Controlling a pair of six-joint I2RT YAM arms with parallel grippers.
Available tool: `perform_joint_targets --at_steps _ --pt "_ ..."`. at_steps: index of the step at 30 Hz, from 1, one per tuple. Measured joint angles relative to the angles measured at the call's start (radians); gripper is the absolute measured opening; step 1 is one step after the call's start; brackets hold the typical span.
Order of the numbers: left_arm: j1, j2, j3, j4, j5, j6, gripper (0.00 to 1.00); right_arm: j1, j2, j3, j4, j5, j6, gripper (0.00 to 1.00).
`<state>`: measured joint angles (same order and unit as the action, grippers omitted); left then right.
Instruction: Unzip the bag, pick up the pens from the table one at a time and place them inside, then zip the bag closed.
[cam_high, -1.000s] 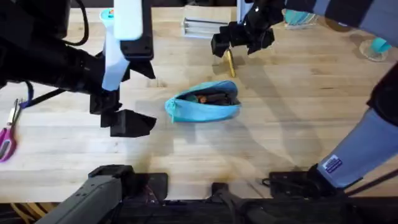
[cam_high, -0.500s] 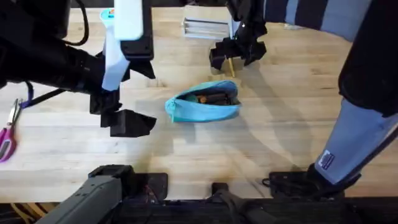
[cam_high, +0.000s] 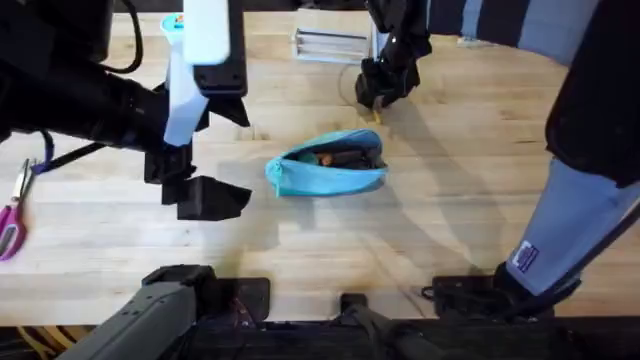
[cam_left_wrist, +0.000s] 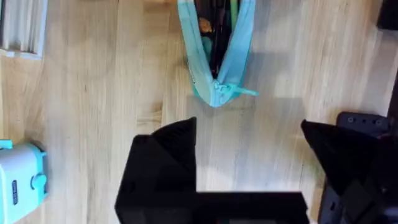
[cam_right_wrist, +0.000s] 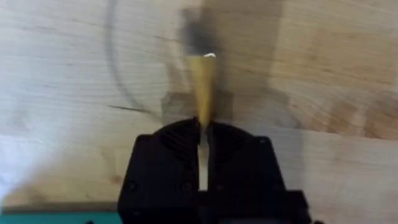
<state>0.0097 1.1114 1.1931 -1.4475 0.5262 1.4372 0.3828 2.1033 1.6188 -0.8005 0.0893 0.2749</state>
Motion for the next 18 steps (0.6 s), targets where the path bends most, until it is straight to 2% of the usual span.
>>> perform_joint_targets --at_steps 2,3,12,18 --pt "0.000 0.000 0.000 0.000 0.000 0.000 0.992 0.000 0.000 0.001 0.000 -0.002 0.004 0.085" --pt "0.000 0.000 0.000 0.000 0.000 0.000 0.992 0.000 0.000 0.002 0.003 -0.001 0.007 0.051" --pt "0.000 0.000 0.000 0.000 0.000 0.000 0.993 0.000 0.000 0.003 0.003 -0.003 -0.023 0.040" --pt "0.000 0.000 0.000 0.000 0.000 0.000 0.993 0.000 -0.015 0.000 -0.011 -0.004 -0.157 0.034"
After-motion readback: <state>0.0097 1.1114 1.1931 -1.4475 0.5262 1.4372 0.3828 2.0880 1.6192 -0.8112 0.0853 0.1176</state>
